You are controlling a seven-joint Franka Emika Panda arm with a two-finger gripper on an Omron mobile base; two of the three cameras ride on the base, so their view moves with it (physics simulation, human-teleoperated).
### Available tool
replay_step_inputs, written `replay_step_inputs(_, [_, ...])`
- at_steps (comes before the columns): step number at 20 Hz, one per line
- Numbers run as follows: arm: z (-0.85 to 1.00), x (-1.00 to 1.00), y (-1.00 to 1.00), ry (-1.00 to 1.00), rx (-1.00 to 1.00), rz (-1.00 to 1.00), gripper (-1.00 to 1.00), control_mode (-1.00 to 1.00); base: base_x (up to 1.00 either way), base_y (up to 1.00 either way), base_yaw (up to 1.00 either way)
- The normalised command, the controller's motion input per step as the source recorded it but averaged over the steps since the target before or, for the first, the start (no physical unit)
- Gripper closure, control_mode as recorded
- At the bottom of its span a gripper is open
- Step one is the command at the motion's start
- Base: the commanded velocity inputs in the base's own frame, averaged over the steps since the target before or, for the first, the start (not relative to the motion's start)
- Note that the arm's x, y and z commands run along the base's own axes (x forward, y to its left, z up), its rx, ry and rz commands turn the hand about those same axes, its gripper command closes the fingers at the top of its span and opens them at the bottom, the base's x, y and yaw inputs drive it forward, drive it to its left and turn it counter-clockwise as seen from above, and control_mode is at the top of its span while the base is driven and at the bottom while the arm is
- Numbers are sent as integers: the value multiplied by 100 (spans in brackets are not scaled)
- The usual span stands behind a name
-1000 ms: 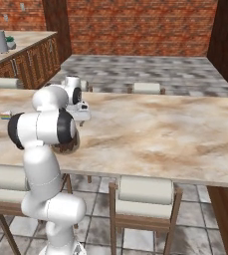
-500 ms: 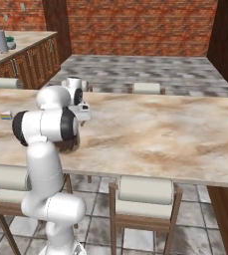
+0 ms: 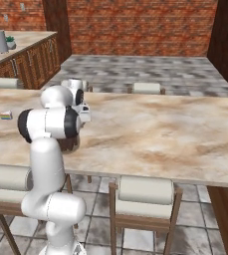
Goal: Pick the jar and jar from the dining table and place them in the open cabinet. Close the cabinet after placing the objects.
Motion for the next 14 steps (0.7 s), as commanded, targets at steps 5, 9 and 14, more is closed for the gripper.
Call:
replay_step_inputs(5, [-27, 0, 0, 8, 0, 0, -100, -100, 0, 0, 0])
replay_step_inputs(9, [-30, 0, 0, 1, 0, 0, -100, -100, 0, 0, 0])
replay_step_inputs(14, [-20, 0, 0, 0, 0, 0, -100, -100, 0, 0, 0])
